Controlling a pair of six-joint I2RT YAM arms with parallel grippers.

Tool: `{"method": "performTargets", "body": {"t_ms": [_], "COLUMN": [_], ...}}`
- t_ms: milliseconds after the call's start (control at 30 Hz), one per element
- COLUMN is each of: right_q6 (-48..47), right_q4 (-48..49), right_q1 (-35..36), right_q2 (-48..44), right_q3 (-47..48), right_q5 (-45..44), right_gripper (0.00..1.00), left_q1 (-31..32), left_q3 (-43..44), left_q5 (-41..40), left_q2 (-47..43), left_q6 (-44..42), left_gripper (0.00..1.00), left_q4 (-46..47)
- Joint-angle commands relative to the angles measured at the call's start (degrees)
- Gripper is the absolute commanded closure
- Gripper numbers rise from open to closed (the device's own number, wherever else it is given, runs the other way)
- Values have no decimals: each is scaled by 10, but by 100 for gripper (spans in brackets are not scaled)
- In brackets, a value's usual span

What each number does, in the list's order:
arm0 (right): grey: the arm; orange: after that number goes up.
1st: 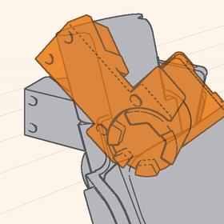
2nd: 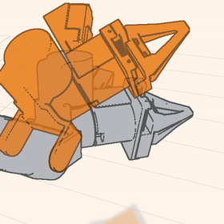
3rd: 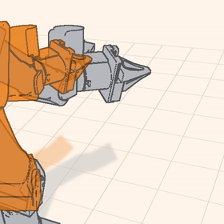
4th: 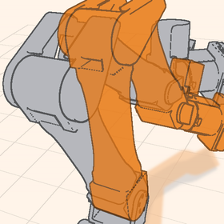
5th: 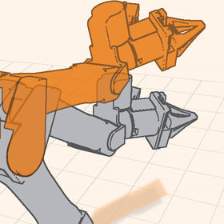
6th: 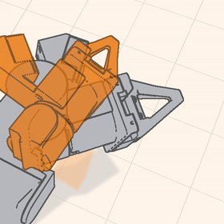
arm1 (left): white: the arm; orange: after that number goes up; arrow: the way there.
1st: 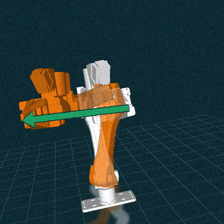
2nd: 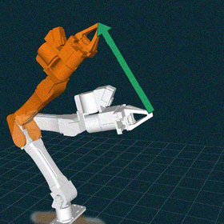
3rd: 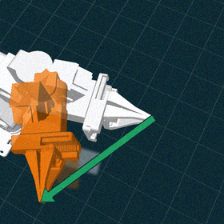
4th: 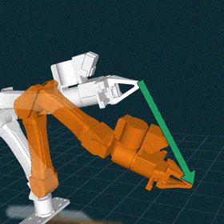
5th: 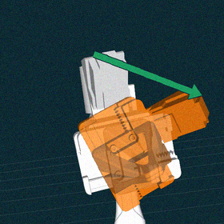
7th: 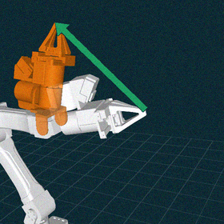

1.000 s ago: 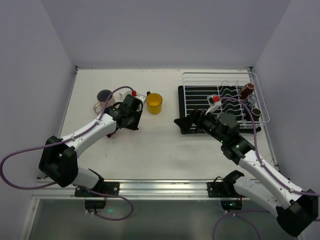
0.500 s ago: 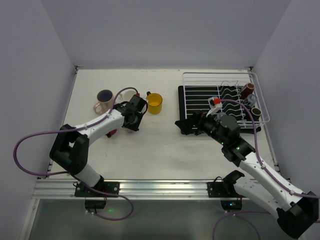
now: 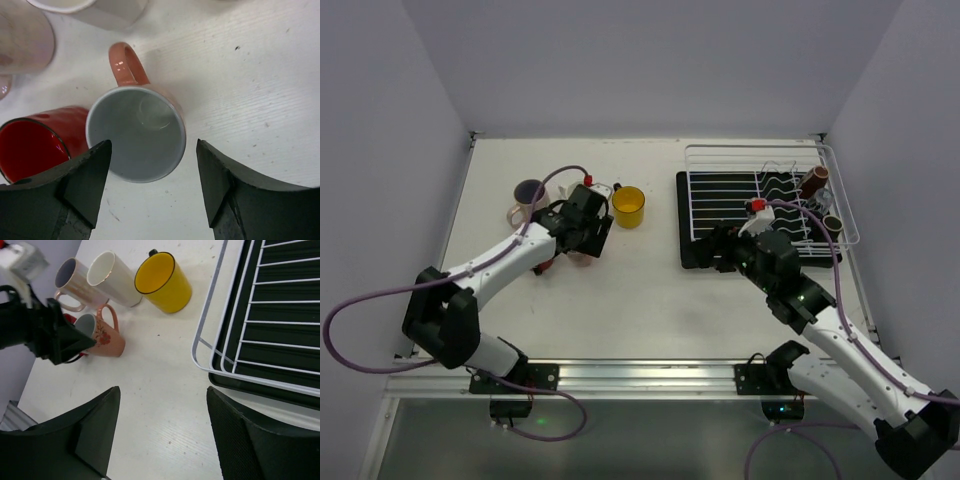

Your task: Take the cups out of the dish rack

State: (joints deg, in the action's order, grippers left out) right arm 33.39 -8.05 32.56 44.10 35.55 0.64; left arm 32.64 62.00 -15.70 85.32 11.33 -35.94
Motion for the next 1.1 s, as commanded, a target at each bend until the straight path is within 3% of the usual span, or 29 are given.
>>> {"method": "performTargets", "body": {"t_ms": [0, 200, 533, 633, 767, 833, 900, 1067], "right_q6": [-17, -29, -86, -98, -118, -125, -132, -135], "right_q4": [-40, -74, -151, -166, -177, -183, -195, -199], "right_q1": [-9, -55, -145, -165, -195, -202, -205, -205], "right_q2": [-6, -2, 89, 128, 170, 198, 221, 282], "right_q3": [38, 68, 145, 160, 171, 180, 193, 207], "right_q5": [-65, -100, -239, -262, -267, -257, -257, -260], "right_gripper": [29, 35, 40, 39, 36, 30, 25, 25], "left_q1": [-2, -1, 0, 0, 0, 0, -1, -2], "left_q3": [13, -10, -108, -157, -219, -259, -250, -248], "left_q5": [-9, 25, 315, 363, 379, 373, 373, 371], "left_q2": [-66, -161, -394, -452, -537, -559, -566, -562], "left_q6": [3, 4, 33, 40, 49, 55, 43, 40], "left_gripper": [27, 19, 18, 18, 18, 18, 18, 17], "left_q4": [42, 83, 184, 199, 229, 242, 228, 228]}}
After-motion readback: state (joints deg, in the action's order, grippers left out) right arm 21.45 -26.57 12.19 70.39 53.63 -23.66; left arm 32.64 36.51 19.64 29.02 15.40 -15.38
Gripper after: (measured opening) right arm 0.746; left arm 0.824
